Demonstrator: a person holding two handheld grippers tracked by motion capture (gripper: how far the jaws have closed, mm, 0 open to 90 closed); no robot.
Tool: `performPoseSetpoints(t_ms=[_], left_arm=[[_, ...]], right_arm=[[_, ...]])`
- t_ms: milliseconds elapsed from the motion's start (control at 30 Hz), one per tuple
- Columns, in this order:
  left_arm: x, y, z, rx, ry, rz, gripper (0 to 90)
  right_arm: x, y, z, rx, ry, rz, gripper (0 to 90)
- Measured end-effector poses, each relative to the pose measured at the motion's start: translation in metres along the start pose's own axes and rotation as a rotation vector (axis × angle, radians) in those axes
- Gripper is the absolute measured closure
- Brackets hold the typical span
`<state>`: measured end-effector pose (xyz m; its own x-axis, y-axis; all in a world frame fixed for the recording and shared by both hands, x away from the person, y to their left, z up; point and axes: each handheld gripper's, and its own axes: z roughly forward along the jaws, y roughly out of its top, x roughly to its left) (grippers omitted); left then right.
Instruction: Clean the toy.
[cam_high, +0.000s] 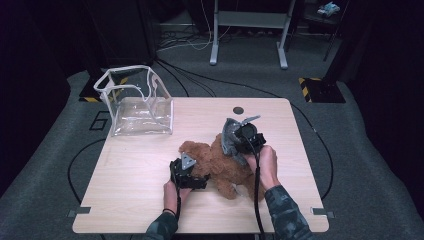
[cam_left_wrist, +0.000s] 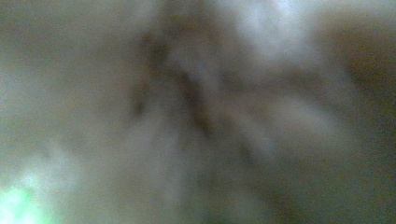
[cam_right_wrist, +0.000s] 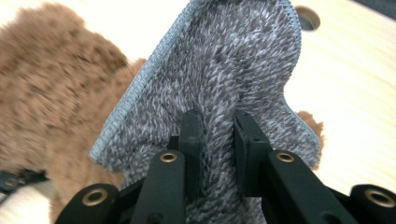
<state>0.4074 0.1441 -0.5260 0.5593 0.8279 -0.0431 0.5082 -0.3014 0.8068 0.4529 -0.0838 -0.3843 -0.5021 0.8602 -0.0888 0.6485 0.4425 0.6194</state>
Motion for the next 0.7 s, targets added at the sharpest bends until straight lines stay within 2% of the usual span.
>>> performPoseSetpoints(t_ms=[133, 167, 233, 333, 400, 467, 600, 700], left_arm=[[-0.001, -0.001, -0.001, -0.009, 0.009, 0.010, 0.0], [-0.001, -0.001, -0.001, -0.015, 0.006, 0.001, 0.0], [-0.001, -0.001, -0.002, -0.018, 0.012, 0.015, 0.0], [-0.002, -0.002, -0.004, -0.027, 0.007, 0.008, 0.0], [-0.001, -0.002, -0.005, -0.029, 0.003, 0.019, 0.0], [-0.001, -0.003, -0.007, -0.042, 0.001, 0.023, 0.0], [-0.001, -0.003, -0.012, -0.048, -0.014, 0.031, 0.9], [0.001, -0.004, -0.016, -0.046, -0.042, 0.024, 3.0]], right_arm=[[0.015, 0.009, -0.010, -0.056, 0.047, -0.018, 75.6], [0.020, 0.011, -0.011, -0.069, 0.065, -0.033, 75.6], [0.030, 0.015, -0.009, -0.068, 0.092, -0.056, 75.6], [0.042, 0.017, 0.001, -0.032, 0.081, -0.092, 75.6], [0.043, 0.014, 0.010, 0.007, 0.053, -0.107, 75.8], [0.040, 0.011, 0.017, 0.017, 0.058, -0.092, 75.9], [0.035, 0.007, 0.020, 0.010, 0.060, -0.100, 76.0], [0.035, 0.006, 0.020, 0.013, 0.070, -0.087, 76.0]])
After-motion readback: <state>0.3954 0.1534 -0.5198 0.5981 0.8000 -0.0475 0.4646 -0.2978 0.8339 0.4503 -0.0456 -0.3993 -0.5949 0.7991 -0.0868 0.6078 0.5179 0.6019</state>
